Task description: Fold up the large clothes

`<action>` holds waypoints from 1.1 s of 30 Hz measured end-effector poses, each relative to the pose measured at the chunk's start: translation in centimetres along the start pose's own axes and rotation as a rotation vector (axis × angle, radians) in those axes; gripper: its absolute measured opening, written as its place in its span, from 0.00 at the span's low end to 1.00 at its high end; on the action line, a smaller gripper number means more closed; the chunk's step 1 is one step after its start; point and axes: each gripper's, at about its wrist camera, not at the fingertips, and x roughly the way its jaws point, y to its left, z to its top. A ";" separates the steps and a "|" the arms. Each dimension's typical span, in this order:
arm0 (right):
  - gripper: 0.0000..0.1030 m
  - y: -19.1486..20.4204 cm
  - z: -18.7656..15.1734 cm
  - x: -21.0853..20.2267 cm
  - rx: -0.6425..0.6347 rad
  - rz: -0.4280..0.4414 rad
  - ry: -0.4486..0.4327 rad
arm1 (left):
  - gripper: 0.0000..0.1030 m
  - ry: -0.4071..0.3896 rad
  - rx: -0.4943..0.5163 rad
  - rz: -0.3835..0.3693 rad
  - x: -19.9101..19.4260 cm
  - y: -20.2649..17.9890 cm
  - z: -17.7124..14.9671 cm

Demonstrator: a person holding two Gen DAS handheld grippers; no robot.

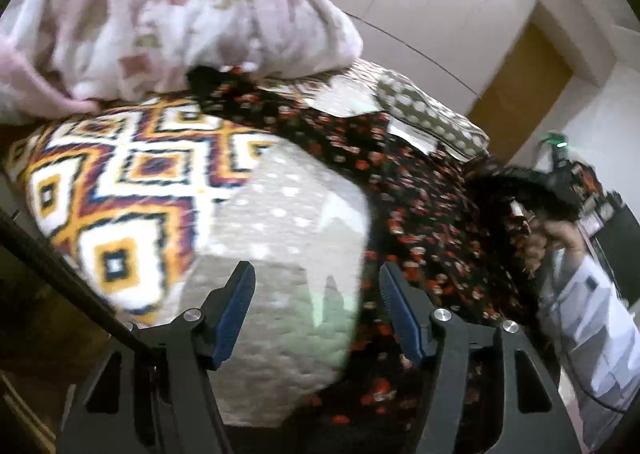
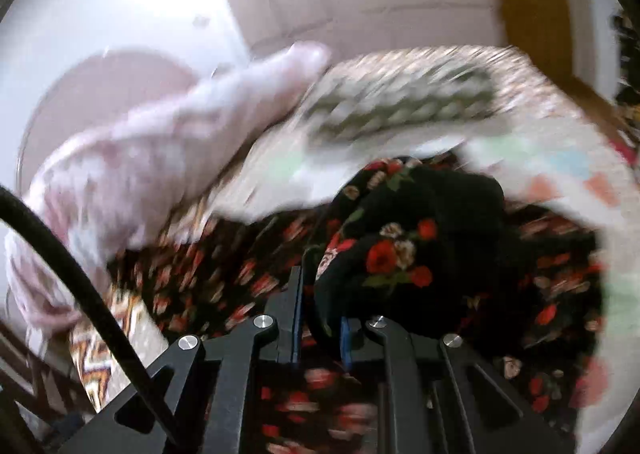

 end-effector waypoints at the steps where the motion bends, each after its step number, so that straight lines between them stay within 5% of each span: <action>1: 0.16 1.7 -0.8 2.6 -0.033 0.010 0.051 | 0.62 -0.005 -0.013 0.008 -0.2 0.6 -0.1; 5: 0.25 7.0 -4.8 8.0 -0.162 -0.008 0.158 | 0.62 -0.018 -0.050 0.024 -0.6 2.5 -0.2; 7: 0.65 9.0 -5.9 8.7 -0.208 0.004 0.163 | 0.62 -0.018 -0.053 0.030 -0.6 2.7 -0.2; 9: 0.77 11.2 -6.2 8.3 -0.283 0.024 0.120 | 0.62 -0.016 -0.054 0.036 -0.5 2.7 -0.1; 14: 0.75 12.2 -6.7 5.2 -0.363 0.103 0.100 | 0.62 -0.017 -0.038 0.027 -0.6 1.9 -0.2; 23: 0.58 -0.5 -4.3 -4.1 -0.193 -0.018 0.053 | 0.65 0.003 -0.005 0.006 0.7 -0.1 -0.5; 26: 0.58 -3.0 -5.0 -3.7 -0.191 -0.051 0.119 | 0.65 0.017 0.013 -0.003 1.2 -0.9 -0.6; 29: 0.36 -3.9 -5.5 -1.0 -0.208 -0.094 0.211 | 0.65 0.025 0.023 -0.008 1.4 -1.3 -0.7; 33: 0.35 -4.7 -4.1 4.3 -0.164 -0.152 0.266 | 0.66 0.025 0.015 -0.003 1.5 -1.4 -0.8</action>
